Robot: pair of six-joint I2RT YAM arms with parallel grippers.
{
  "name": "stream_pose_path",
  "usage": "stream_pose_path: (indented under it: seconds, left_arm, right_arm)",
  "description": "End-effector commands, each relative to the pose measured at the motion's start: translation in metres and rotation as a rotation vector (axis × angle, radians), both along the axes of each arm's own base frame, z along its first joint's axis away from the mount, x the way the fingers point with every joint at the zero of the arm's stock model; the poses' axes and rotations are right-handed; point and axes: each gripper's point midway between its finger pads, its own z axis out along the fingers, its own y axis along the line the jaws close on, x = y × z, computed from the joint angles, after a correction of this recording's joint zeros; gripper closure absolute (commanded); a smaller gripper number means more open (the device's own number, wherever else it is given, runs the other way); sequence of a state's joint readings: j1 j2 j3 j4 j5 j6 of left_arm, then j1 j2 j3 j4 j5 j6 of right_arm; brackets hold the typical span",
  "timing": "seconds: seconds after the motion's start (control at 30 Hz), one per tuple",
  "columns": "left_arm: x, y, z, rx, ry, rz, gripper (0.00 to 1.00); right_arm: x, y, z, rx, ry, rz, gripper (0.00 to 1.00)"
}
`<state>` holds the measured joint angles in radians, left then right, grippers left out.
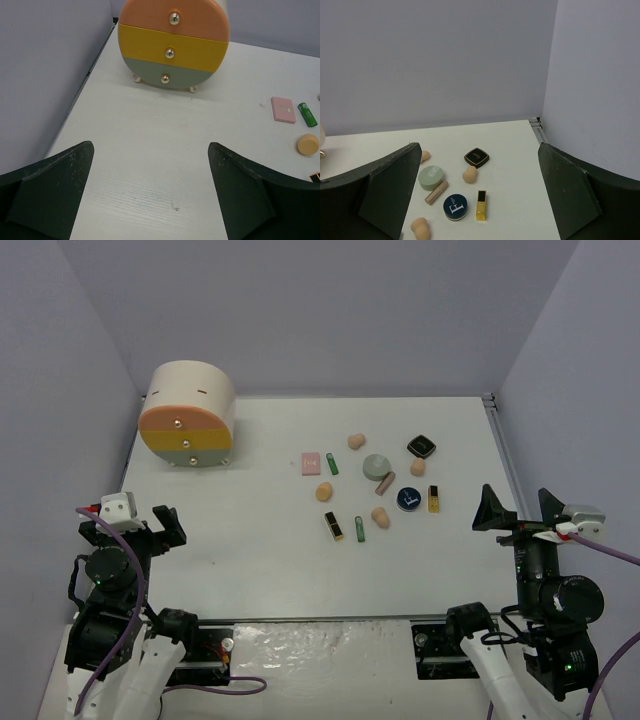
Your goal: Organize the makeup
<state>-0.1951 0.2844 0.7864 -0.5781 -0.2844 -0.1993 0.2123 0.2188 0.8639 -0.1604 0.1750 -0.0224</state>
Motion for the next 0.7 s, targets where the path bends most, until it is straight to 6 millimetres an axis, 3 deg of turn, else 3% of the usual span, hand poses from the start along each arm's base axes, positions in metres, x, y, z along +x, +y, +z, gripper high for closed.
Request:
stream_pose_path:
  seconds: [0.0,0.27,0.47,0.67]
  left_arm:
    - [0.007,-0.005,0.017,-0.029,-0.065,-0.015,0.03]
    - [0.009,-0.006,0.016,-0.032,-0.059,-0.019,0.03]
    - [0.012,-0.007,0.013,-0.038,-0.042,-0.018,0.03]
    - [0.026,-0.011,0.011,-0.035,0.017,-0.019,0.03]
  right_arm:
    - [0.001,0.008,0.024,0.015,-0.083,0.042,0.00]
    - [0.005,0.013,0.018,0.021,-0.067,0.064,0.00]
    - [0.012,0.028,0.008,0.023,-0.039,0.139,0.00]
    - [0.022,0.033,-0.002,0.053,0.005,0.156,0.00]
